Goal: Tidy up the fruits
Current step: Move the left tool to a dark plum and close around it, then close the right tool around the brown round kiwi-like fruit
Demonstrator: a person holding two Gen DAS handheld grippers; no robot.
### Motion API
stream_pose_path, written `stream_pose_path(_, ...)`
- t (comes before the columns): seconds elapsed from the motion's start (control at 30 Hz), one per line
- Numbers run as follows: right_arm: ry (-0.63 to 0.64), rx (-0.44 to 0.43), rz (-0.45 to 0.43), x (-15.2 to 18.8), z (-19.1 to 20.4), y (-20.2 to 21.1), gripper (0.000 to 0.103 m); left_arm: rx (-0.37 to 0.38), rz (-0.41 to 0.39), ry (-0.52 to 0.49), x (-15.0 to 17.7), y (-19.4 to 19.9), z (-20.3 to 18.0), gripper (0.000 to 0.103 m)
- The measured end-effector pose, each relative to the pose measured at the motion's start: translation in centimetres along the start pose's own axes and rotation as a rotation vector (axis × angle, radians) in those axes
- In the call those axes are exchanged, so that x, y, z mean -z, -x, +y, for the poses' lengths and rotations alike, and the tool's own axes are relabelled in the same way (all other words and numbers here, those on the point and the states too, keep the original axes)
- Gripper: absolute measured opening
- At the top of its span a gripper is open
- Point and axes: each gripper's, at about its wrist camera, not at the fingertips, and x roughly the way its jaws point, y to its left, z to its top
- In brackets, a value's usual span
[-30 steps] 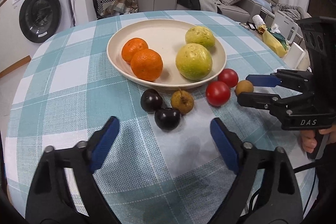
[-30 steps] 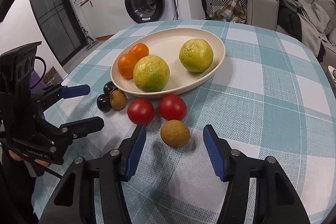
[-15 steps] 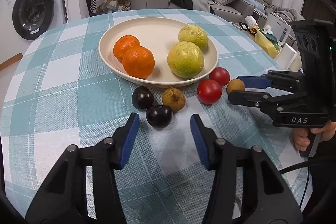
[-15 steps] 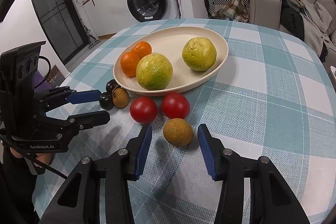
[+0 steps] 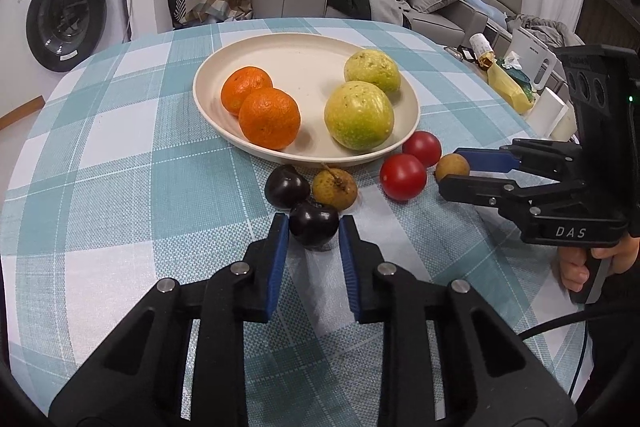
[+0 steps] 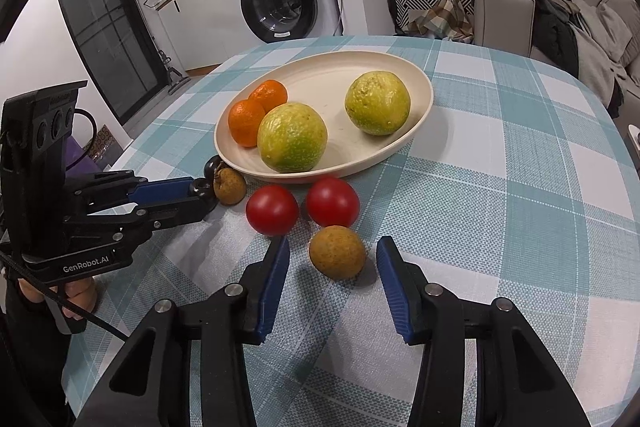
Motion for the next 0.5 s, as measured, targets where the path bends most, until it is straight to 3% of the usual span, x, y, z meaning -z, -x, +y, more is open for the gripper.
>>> stream_pose_path(0.5, 0.018, 0.009, 0.008, 0.02, -0.06, 0.11, 0.041, 0.011, -0.027, -0.011, -0.12, 0.58, -0.33, 0.023)
